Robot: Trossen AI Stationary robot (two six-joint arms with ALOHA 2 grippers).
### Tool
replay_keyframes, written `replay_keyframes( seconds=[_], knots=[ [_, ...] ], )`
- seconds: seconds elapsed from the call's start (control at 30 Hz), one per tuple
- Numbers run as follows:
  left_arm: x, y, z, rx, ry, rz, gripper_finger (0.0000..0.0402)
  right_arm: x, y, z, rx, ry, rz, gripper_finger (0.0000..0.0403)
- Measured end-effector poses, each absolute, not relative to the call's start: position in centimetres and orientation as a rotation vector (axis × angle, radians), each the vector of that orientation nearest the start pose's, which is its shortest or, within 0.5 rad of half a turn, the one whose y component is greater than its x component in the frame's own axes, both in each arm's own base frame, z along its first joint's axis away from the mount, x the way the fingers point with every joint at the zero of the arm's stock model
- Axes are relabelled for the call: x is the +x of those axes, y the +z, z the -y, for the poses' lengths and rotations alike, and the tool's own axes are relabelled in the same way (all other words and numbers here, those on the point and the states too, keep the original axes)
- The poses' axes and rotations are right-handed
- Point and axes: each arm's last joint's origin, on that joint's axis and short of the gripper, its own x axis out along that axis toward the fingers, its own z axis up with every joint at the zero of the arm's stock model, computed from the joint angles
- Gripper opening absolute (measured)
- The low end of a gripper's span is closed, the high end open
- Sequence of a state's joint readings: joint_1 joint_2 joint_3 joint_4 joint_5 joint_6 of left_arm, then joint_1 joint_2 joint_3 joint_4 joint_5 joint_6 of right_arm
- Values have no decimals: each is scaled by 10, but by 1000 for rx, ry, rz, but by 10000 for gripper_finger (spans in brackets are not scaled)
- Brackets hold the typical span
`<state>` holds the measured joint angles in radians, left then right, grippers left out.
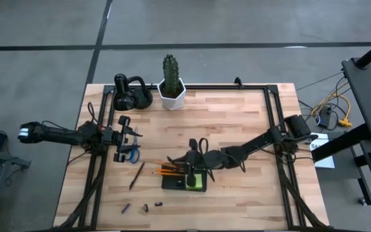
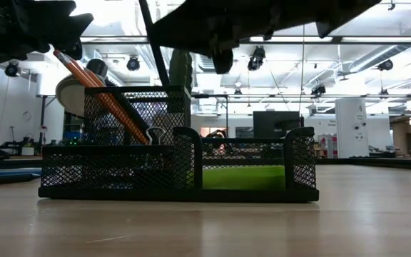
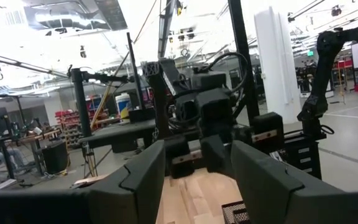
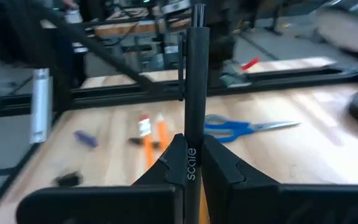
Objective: Pick and place office supplies into organizer
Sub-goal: Put the top black ballpen into the desk organizer
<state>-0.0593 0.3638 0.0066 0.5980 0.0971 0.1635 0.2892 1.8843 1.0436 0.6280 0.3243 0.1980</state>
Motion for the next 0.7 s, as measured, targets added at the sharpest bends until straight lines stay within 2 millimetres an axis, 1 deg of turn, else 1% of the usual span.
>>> replay_keyframes(
  seconds=[0.07,0.27,0.33,0.43,0.57,0.7],
  knots=[
    [117,191,10,167,-135,254,169,388,190,-105,168,-38,-208,13],
    [117,191,10,167,-135,254,169,387,187,-105,172,-20,-220,13],
    [117,191,10,167,-136,254,169,387,184,-106,182,10,-232,13],
    [117,191,10,167,-135,254,169,392,177,-106,206,48,-257,13],
    [117,191,10,167,-135,254,169,400,168,-107,203,51,-290,13],
    [117,191,10,167,-136,253,170,403,167,-102,209,32,-325,13]
  ],
)
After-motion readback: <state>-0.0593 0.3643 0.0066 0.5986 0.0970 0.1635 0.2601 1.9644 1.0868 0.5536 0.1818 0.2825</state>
